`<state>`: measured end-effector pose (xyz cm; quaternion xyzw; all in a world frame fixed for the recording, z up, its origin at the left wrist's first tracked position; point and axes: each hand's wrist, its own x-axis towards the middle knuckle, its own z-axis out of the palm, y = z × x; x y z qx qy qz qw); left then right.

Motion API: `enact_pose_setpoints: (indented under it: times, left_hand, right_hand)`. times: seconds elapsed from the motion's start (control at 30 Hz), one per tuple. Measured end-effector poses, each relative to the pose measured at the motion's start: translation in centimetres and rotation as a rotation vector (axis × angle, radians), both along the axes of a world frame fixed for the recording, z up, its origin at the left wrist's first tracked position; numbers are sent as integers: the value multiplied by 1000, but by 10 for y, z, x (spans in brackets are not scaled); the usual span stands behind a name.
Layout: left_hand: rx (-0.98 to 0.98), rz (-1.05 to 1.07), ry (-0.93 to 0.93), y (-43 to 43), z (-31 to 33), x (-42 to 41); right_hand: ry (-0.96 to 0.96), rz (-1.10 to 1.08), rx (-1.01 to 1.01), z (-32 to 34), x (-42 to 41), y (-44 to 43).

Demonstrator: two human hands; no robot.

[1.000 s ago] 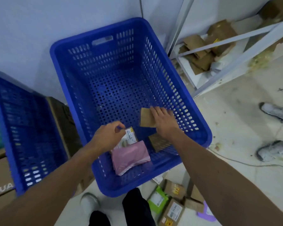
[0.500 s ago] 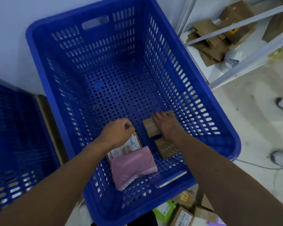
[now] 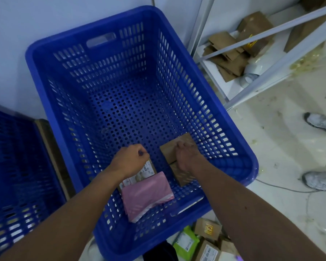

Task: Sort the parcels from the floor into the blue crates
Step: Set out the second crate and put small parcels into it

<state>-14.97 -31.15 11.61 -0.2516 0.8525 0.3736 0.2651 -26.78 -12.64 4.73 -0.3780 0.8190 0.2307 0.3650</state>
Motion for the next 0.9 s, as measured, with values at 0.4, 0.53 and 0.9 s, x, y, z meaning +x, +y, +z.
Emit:
enact_pose_setpoints:
  times: [0.4,0.53,0.9]
  left_hand:
    - [-83,75,3,22,136,59]
    - [-115,87,31,34,189,102]
    - [-107,22,217,60,263,236]
  right_hand:
    - [-36,-338,-232,136,52,50]
    - [-19,-427,-307,191,93,74]
    - [69,-639,-384,280,266,150]
